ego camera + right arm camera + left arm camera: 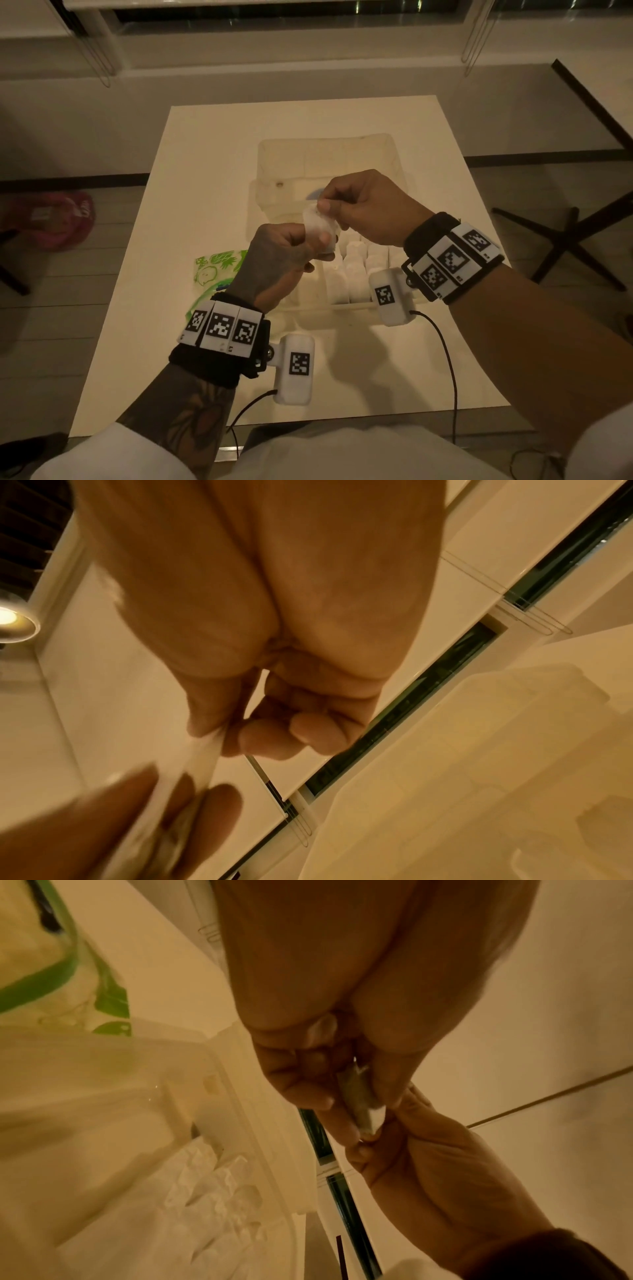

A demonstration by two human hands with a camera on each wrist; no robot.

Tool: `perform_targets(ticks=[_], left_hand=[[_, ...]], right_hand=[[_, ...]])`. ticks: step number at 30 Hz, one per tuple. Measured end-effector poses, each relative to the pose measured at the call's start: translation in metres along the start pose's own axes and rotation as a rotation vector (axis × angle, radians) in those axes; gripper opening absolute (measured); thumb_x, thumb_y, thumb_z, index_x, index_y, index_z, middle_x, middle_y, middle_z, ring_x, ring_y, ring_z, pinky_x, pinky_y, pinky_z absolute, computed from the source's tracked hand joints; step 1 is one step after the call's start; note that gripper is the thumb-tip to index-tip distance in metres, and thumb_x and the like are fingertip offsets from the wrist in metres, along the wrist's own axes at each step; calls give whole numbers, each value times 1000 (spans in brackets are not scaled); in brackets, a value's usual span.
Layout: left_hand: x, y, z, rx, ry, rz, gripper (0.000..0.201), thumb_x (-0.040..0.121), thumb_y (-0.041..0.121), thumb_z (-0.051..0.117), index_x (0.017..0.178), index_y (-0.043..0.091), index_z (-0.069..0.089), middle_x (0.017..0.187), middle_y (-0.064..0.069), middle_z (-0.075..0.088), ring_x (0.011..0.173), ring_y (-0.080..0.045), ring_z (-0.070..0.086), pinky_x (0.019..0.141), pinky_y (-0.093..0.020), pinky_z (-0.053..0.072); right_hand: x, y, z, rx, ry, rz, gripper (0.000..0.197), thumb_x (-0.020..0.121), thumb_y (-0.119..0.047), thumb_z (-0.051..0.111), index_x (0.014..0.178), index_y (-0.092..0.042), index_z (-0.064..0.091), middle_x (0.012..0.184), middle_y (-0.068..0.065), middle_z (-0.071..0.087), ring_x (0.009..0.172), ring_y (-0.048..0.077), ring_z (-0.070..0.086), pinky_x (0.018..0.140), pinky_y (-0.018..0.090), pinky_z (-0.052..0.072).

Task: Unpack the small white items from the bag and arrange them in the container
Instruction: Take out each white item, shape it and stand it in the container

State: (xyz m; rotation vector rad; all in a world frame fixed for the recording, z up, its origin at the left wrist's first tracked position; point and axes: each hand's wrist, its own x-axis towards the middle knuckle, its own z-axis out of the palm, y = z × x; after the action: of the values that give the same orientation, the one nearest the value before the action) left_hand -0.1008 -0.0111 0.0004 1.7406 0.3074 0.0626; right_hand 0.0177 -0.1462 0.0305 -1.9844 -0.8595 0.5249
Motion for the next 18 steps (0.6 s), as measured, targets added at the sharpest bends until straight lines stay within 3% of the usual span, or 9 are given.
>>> perform_targets(ticks=[3, 8, 12, 15, 18], left_hand=[[3, 3, -3, 50, -58, 0, 22, 88, 26, 67, 100, 9, 73, 91, -4, 76, 84, -20, 71, 66, -31, 55], [6, 11, -1, -54, -179, -76, 31, 99, 28, 49, 103, 3, 68, 93, -9, 75, 77, -20, 72, 58, -26, 45], [4, 7, 1, -69, -185, -84, 26, 95, 24, 58, 98, 2, 70, 92, -5, 76, 76, -16, 72, 60, -25, 45], [3, 3, 2, -88, -178, -122, 23, 91, 25, 63, 100, 6, 72, 95, -2, 76, 84, -17, 72, 66, -30, 46], [4, 0, -1, -45, -74, -54, 20, 89, 25, 67, 102, 11, 73, 94, -3, 75, 86, -17, 70, 66, -30, 50]], right_hand=[[-1, -4, -6, -31, -56, -10, 12, 93, -16, 61, 89, -12, 72, 71, -2, 64, 61, 8, 55, 60, 18, 49], [0, -9, -11, -96, -136, 9, 15, 94, -25, 60, 85, -20, 71, 68, -9, 65, 60, 4, 56, 63, 22, 49], [2, -11, -12, -140, -157, 15, 14, 93, -25, 62, 84, -22, 71, 66, -13, 65, 59, 0, 56, 60, 18, 47], [4, -11, -12, -154, -157, 21, 13, 93, -23, 63, 84, -22, 71, 66, -13, 66, 59, 0, 56, 60, 17, 47], [4, -13, -15, -134, -168, 5, 6, 89, -22, 68, 87, -20, 73, 76, -5, 71, 71, 13, 63, 69, 26, 53]])
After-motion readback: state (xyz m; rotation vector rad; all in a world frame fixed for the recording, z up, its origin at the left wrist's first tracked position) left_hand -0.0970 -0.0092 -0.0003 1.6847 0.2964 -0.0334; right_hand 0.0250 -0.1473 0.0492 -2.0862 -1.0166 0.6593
